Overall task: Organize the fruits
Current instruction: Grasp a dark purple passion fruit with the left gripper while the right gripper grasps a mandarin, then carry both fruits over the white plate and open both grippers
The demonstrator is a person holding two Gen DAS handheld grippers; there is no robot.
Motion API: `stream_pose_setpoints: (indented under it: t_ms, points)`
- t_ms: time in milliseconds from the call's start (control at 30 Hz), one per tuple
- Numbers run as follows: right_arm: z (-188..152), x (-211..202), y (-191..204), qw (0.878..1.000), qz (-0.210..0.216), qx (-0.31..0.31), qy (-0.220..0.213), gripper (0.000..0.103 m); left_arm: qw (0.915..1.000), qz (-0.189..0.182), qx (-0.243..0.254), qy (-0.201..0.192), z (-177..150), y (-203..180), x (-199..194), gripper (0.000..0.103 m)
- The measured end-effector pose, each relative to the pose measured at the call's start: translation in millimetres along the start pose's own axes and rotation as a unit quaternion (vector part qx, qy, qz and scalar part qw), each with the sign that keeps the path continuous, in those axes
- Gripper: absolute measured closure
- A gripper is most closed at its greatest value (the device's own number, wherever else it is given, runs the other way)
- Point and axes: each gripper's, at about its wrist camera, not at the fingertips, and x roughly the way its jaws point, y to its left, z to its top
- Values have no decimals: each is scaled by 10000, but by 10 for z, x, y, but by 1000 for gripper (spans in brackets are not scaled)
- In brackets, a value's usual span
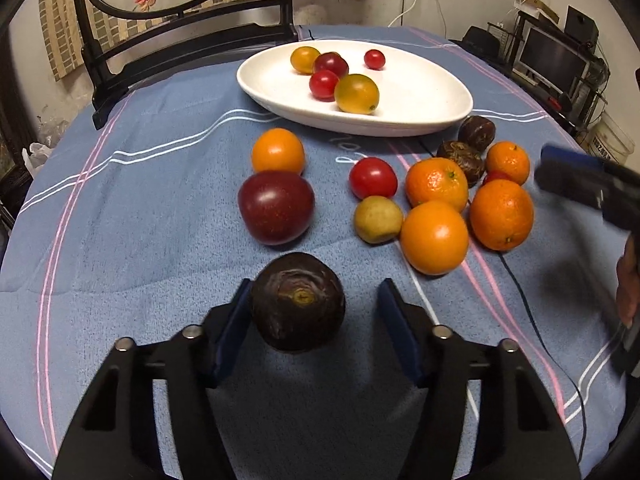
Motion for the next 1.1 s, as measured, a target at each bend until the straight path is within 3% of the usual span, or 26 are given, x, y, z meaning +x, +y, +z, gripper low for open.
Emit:
stream_pose_setpoints:
  t_ms: [33, 200, 367, 467, 633, 700, 867, 1000, 1100]
  points:
    - [-15, 32, 28, 9999, -4, -69, 109, 22, 10000, -20, -62, -31, 5, 23, -12, 60]
    - [-75, 99, 131, 9990, 11, -272, 357, 22, 9986, -253, -453, -43, 42, 146, -35, 61]
    - [-120, 176, 174, 9978, -71, -368, 544, 22, 9989, -208, -395, -134, 43, 125, -74, 61]
    - [-162, 228, 236, 9967, -127, -483, 640, 29, 9990, -213, -366, -172, 44, 106, -98, 61]
    - [-168, 236, 309, 9967, -365, -512, 509, 37, 9990, -229, -363, -153, 43, 87, -107, 60]
    - [-164, 234, 342, 9963, -464, -552, 467, 49, 9990, -238, -353, -134, 34, 77, -107, 60]
    - [-218, 274, 547, 9901, -850, -1064, 328, 56, 9991, -232, -339, -75, 35, 65, -72, 60]
    - [-215, 220, 559, 9916, -616, -1074, 363, 60, 9989, -238, -405, -69, 30, 93, -62, 60]
    - [-155, 72, 474, 9949, -509, -859, 129, 60, 9985, -262, -452, -154, 39, 120, -88, 60]
